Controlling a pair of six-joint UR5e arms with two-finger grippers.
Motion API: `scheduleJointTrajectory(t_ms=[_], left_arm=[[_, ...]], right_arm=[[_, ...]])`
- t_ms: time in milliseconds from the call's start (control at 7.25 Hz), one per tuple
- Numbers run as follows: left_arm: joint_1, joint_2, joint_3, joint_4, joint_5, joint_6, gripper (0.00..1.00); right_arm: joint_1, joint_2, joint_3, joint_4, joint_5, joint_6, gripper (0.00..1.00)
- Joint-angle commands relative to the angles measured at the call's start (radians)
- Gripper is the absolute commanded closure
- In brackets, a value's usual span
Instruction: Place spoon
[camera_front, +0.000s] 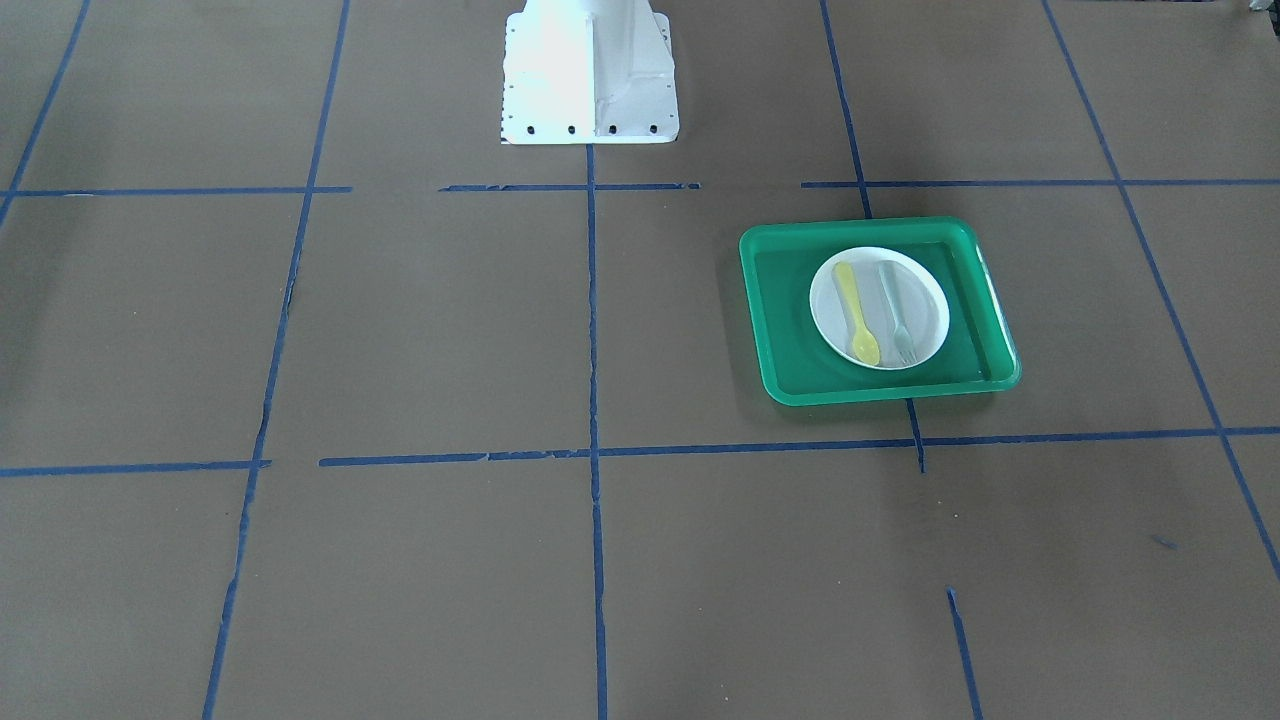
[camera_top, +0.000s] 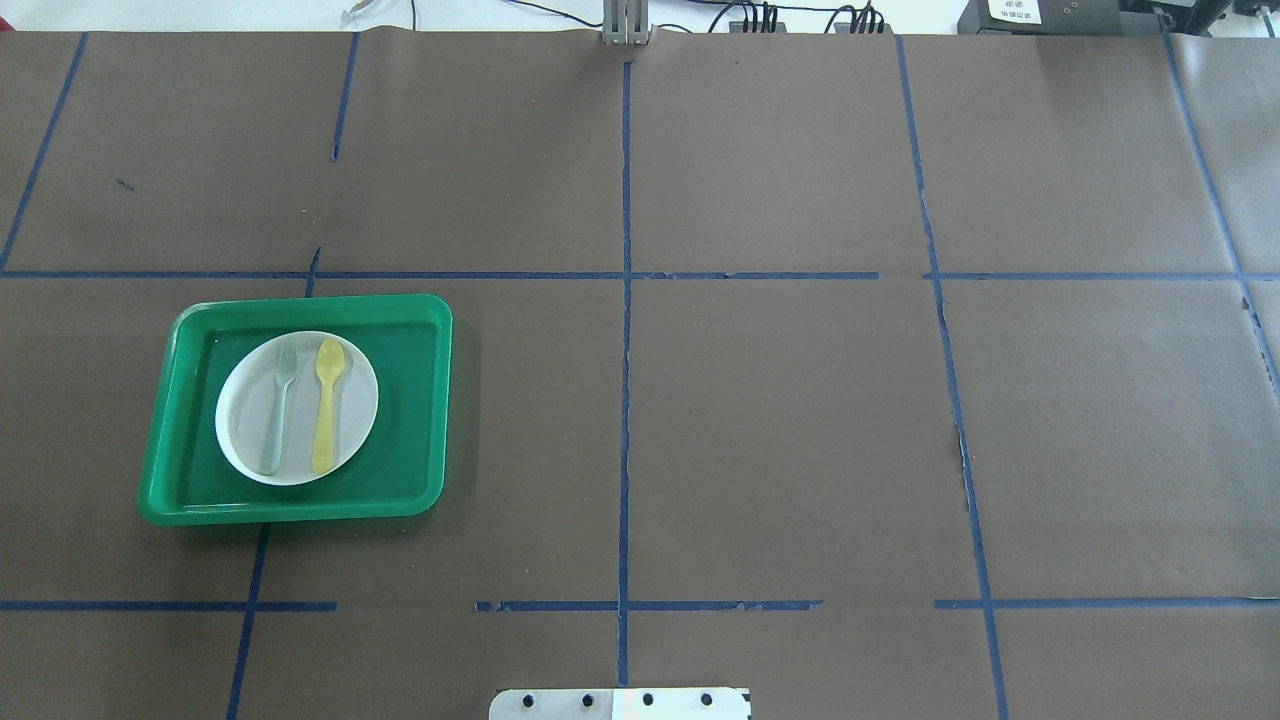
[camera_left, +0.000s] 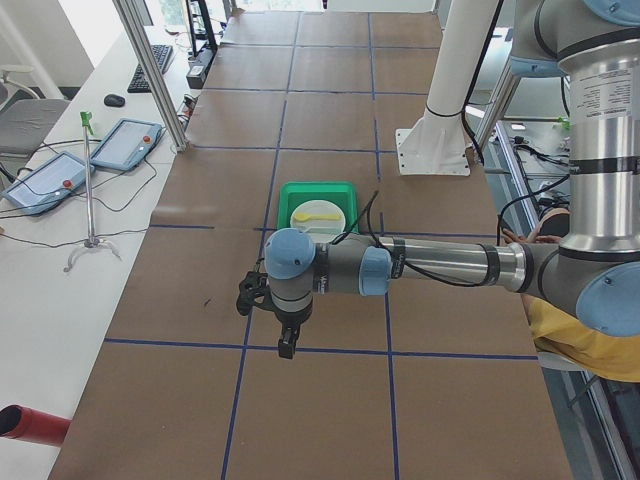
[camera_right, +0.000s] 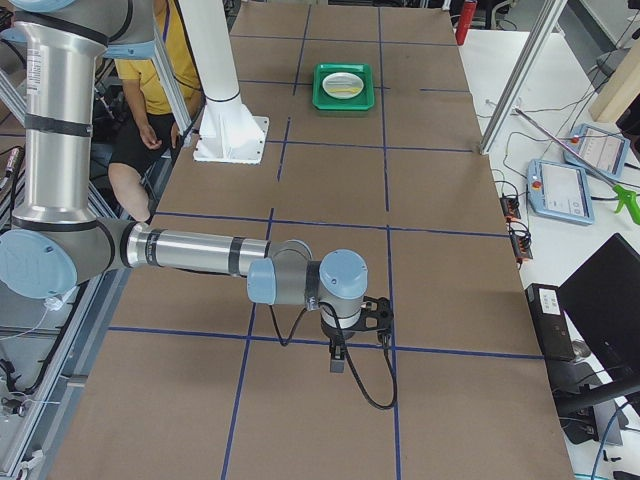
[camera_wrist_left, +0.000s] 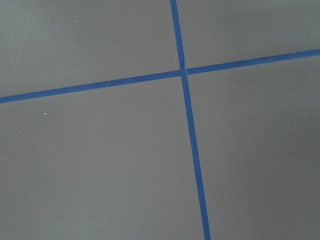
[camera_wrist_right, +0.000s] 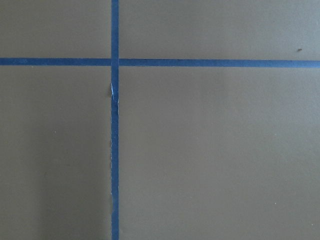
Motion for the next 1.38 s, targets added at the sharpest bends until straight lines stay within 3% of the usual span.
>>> scheduleJointTrajectory(t_ms=[0, 138, 552, 828, 1103, 1241], left_arm=[[0.009, -0.02, -0.107, -0.004, 0.003, -0.051, 0.0], [0.084, -0.024, -0.124, -0.074, 0.01, -0.1, 0.0], [0.369, -0.067, -0.166, -0.303, 0.018, -0.653, 0.0], [0.64, -0.188, -0.172, -0.308, 0.225, -0.988, 0.0], [0.8, -0.266, -0.131, -0.308, 0.336, -1.153, 0.0], [0.853, -0.318, -0.062, -0.308, 0.372, -1.217, 0.01]], right_arm=[[0.0, 0.0, 0.0, 0.001, 0.0, -0.001, 0.0], [0.0, 0.0, 0.0, 0.0, 0.0, 0.0, 0.0], [0.0, 0.0, 0.0, 0.0, 0.0, 0.0, 0.0], [0.0, 0.0, 0.0, 0.0, 0.0, 0.0, 0.0], [0.0, 0.0, 0.0, 0.0, 0.0, 0.0, 0.0], [0.0, 0.0, 0.0, 0.0, 0.0, 0.0, 0.0]])
